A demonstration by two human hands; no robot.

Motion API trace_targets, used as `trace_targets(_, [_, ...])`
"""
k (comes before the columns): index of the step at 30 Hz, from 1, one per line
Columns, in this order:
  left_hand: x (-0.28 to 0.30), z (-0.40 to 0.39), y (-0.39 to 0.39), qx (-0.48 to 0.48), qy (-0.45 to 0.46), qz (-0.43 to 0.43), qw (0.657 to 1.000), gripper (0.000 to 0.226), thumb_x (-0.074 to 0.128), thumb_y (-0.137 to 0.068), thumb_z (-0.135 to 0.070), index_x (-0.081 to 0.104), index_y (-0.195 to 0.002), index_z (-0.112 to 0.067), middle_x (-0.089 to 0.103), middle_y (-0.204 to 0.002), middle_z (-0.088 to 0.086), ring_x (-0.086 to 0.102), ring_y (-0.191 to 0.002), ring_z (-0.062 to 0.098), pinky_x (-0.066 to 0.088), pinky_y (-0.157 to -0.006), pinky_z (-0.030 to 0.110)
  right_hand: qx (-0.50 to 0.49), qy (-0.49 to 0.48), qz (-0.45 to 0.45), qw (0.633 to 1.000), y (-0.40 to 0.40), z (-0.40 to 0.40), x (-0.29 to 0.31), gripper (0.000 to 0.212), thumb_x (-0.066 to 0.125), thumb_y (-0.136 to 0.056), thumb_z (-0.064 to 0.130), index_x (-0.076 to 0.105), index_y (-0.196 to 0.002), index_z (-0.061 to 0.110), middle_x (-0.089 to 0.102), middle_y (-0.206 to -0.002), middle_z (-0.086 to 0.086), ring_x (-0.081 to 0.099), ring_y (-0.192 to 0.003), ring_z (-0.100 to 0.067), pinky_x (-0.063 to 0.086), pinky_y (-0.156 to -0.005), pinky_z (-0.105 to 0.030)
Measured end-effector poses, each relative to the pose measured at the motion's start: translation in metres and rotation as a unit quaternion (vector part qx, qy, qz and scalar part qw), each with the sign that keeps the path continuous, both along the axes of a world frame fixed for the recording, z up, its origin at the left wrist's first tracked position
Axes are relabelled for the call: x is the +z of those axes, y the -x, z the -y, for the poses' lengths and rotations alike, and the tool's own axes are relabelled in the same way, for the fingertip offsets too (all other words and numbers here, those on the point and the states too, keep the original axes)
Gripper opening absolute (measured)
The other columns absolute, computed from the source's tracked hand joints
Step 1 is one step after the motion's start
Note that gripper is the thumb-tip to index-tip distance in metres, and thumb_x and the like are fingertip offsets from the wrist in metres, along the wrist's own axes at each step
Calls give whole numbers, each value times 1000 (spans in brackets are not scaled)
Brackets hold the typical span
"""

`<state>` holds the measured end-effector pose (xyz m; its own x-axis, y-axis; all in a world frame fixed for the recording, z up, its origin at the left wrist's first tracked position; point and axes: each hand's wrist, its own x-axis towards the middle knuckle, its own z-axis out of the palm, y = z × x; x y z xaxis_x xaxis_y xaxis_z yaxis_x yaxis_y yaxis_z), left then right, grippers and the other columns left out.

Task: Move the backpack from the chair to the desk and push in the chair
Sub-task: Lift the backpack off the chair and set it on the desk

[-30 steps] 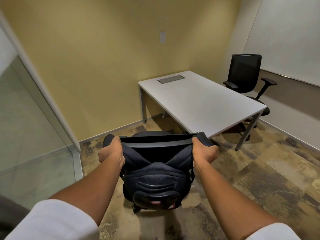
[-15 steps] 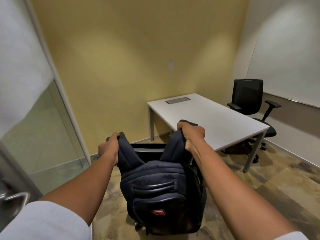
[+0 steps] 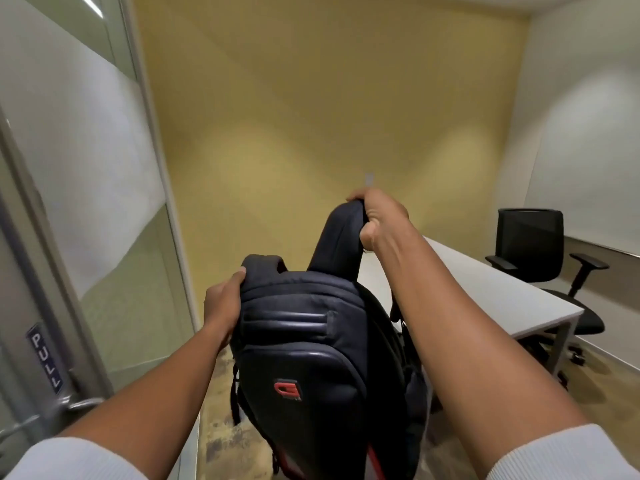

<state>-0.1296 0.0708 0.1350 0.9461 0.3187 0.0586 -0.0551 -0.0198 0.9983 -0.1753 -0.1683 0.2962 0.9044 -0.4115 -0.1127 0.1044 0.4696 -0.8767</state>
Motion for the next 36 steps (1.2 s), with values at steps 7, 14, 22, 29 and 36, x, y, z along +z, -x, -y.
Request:
trace_targets(7, [32,-21,-3,57,26,51,997,57,49,-84,-63,70,-82,-10,71,-84,13,66,-80,30,53,-74,44,7,3,30,1000,-15,-19,57,20,66,-72,-4,62,-91,3,65,-82,-12,61,-64,-28,55,-71,-40])
trace_targets(14, [89,-23,-27,197,68,70,975,27,44,-75,-34,47,-57,-14,48,-59,1,42,-56,24,37,-55,34,0,65,63,996,-37,-29,78,29,66,-77,4,65,-106,0,62,-88,-9,57,-73,-23,46,-59,-32])
trace_targets(22, [143,-36,-68,265,63,81,959,29,42,-79,-33,52,-60,-14,57,-63,2,52,-57,22,36,-53,33,8,171,90,981,-89,-53,51,47,57,-91,34,49,-130,10,55,-133,-8,54,-117,-28,47,-93,-40])
trace_targets(29, [176,-61,-112,263,37,62,962,28,42,-82,-35,51,-65,-15,57,-68,2,53,-60,21,41,-62,37,-59,323,95,940,-145,-69,4,42,50,-90,54,45,-68,18,51,-71,4,44,-59,-15,36,-54,-32])
trace_targets(36, [202,-81,-161,261,2,69,963,27,41,-80,-37,50,-65,-16,60,-73,2,58,-65,28,51,-71,38,-163,333,87,924,-194,-101,-10,44,37,-88,49,34,-57,17,39,-55,4,34,-52,-18,31,-49,-35])
